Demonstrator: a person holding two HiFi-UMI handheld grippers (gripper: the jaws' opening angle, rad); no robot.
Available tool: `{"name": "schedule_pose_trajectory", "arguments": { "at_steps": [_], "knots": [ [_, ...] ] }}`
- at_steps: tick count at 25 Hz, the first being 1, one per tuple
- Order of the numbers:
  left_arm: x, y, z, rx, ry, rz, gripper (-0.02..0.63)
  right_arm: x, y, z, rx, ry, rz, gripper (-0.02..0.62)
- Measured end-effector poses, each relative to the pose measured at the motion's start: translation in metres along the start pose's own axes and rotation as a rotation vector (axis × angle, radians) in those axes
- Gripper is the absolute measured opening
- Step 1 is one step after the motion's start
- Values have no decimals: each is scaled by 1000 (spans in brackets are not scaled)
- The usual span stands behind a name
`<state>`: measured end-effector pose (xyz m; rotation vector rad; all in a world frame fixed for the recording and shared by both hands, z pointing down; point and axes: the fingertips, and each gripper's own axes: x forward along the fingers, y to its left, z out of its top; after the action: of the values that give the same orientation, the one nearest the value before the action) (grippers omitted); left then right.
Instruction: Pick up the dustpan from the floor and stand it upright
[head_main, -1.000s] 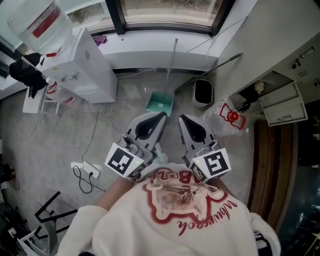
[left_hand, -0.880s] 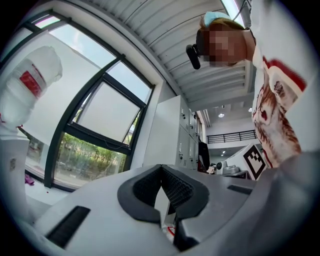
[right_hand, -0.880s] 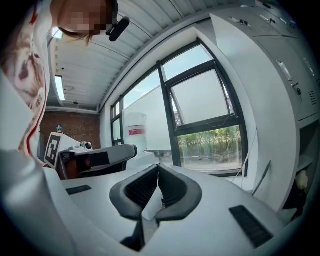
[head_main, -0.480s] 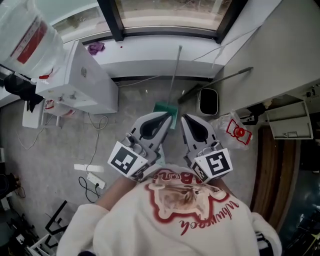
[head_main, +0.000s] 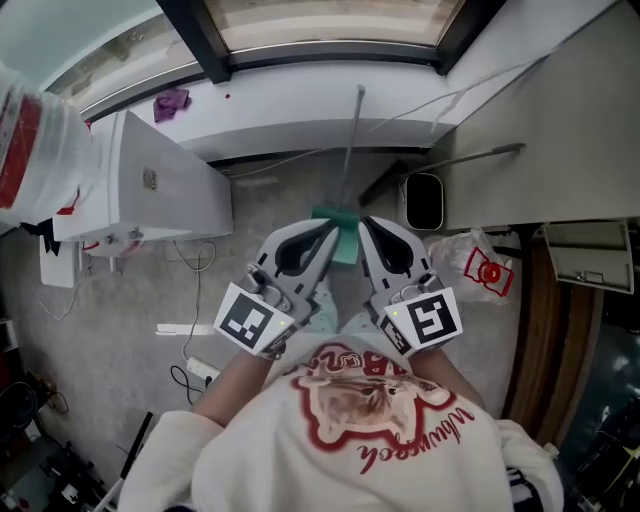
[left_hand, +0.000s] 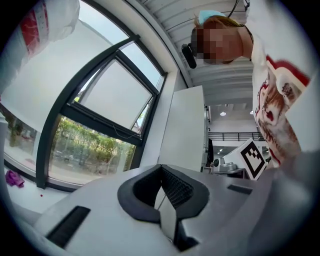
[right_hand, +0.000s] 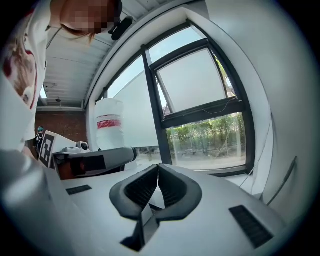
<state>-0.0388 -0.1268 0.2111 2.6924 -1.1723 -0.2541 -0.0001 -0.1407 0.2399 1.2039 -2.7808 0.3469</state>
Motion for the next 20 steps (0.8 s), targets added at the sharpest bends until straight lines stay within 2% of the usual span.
{"name": "schedule_pose_trajectory", "arguments": {
  "at_steps": [4, 9, 13, 20],
  "knots": [
    [14, 34, -17, -24, 34, 27, 20, 27, -15, -16, -9, 36, -10, 25],
    [38, 61, -34, -54, 21, 61, 20, 43, -49, -49, 18, 84, -33, 25],
    [54, 72, -49, -80, 7, 71, 20, 62, -78, -94, -27, 153, -47, 25],
    [73, 98, -112, -131, 31, 86, 20, 121, -133, -170, -71, 203, -76, 25]
  ]
}}
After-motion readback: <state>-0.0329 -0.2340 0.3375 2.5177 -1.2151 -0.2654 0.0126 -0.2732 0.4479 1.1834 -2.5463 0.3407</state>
